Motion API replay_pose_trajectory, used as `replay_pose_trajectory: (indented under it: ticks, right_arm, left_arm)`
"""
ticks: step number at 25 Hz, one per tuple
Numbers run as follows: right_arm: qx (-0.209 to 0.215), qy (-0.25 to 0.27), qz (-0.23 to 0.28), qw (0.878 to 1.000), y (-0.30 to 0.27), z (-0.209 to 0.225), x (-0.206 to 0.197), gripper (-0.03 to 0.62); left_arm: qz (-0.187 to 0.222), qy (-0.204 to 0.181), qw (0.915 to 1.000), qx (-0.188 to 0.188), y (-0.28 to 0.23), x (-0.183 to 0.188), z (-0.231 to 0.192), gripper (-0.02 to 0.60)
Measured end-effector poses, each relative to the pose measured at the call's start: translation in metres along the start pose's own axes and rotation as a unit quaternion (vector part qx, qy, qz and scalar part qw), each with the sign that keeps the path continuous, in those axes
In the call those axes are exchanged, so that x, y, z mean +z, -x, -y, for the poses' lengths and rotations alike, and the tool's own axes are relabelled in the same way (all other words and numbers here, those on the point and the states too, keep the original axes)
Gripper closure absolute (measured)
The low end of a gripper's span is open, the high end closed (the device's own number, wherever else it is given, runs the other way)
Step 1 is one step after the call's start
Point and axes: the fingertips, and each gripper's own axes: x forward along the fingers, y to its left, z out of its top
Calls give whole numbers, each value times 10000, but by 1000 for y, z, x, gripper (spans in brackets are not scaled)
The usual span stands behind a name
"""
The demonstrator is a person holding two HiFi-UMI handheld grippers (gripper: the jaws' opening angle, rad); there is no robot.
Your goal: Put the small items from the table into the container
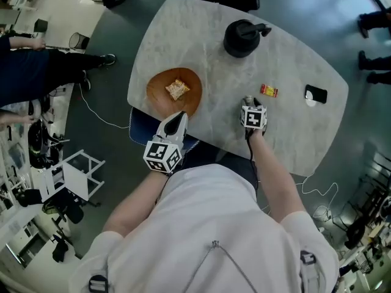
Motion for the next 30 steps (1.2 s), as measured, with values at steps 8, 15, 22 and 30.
replay_pose_trajectory:
  ticks: [8, 15, 22, 30]
  right_arm:
    - [-345, 110, 205, 9991, 14, 7, 10, 457]
    - [54, -36, 1780, 9840, 139, -4, 87, 457]
    - [121, -100, 3109, 9503, 272, 2, 118, 459]
    - [94, -97, 3425, 9394, 323, -1, 93, 459]
  left_arm:
    - [114, -10, 9999, 32, 5, 4, -2, 578]
    - [445, -221, 9973, -538, -17, 41, 29, 578]
    - [628, -556, 9878, -1314, -48, 76, 94, 578]
    - [664, -916, 9747, -1928, -55, 82, 157, 578]
